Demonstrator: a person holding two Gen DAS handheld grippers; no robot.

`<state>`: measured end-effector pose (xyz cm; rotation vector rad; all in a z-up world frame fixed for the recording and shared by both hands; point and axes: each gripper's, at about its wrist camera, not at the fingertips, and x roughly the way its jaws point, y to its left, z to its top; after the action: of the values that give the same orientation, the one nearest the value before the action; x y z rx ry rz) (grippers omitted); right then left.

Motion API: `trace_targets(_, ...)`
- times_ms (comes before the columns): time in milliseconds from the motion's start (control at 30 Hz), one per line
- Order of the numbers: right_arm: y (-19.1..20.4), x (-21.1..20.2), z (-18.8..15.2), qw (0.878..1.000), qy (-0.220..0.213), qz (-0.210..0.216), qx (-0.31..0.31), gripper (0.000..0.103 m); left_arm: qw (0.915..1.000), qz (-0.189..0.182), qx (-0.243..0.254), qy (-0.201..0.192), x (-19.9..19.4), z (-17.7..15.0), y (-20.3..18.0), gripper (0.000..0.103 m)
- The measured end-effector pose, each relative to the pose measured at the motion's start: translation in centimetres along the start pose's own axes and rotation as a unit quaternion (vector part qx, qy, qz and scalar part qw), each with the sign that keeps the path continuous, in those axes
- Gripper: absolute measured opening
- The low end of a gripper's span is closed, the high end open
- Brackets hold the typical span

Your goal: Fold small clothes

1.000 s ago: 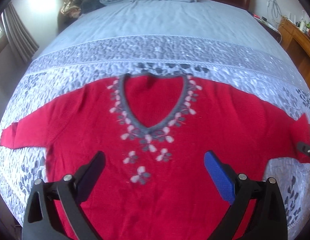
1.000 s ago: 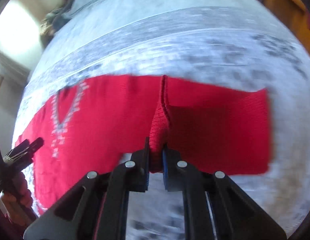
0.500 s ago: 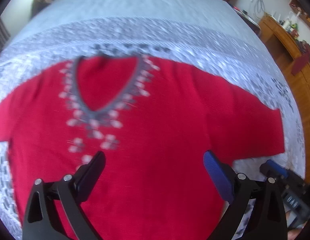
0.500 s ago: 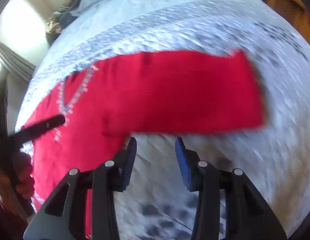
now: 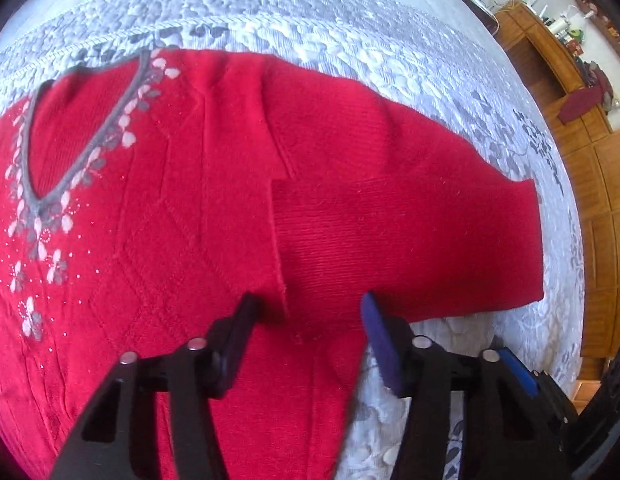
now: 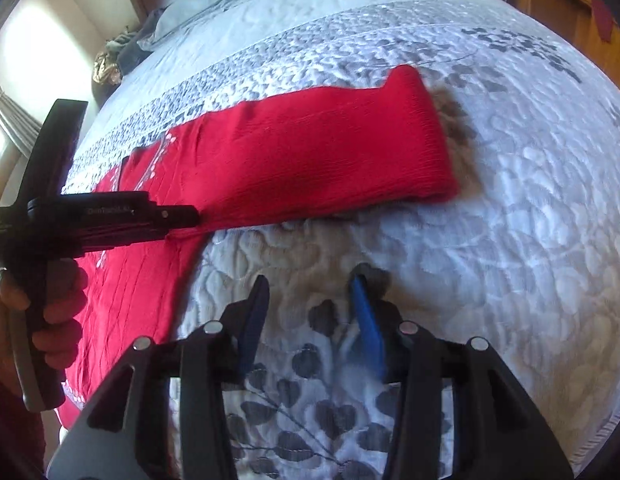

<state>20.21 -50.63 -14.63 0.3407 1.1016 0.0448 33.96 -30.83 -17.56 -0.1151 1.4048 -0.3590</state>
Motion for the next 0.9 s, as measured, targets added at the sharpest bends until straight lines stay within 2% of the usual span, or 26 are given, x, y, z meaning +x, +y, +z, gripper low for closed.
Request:
trace_targets(200,-1.1,-0.1,0.0,1.000,-0.007,0.001,0.018,0.048,0.9998,-0.017,-0.005,0.012,0.9,0.5,-0.8,0.048)
trace_targets(267,-0.9,0.0,0.0,1.000,-0.010,0.001,0.013,0.048,0.9999,-0.013,-0.010,0.006,1.1,0.7,-0.6,0.033)
trace_targets(300,-0.8,0.1,-0.1,1.000,-0.010,0.001,0.012,0.048,0.9998,-0.013,-0.013,0.005,1.1,0.7,-0.5,0.031)
trace_targets(400,-0.8,0.5,-0.1,1.000,-0.010,0.000,0.012,0.049,0.9997,-0.009,-0.024,-0.007,0.8,0.7,0.3,0.004)
trace_targets(567,-0.7,0.8,-0.1,1.000,-0.018,-0.006,0.007,0.049,0.9971,-0.024,-0.047,-0.054,-1.4,0.5,1.3,0.003)
trace_targets(667,-0.6,0.9,-0.1,1.000,-0.021,-0.007,0.002,0.051,0.9939,-0.035,-0.046,-0.093,-4.3,0.8,2.1,0.003)
trace_targets(800,-0.5,1.0,-0.2,1.000,-0.024,-0.009,-0.004,0.052,0.9868,0.012,-0.042,-0.156,-9.6,2.1,5.6,0.003)
trace_targets(900,-0.3,1.0,-0.1,1.000,-0.025,-0.012,-0.009,0.052,0.9787,0.059,-0.061,-0.187,-13.6,3.0,11.2,0.003)
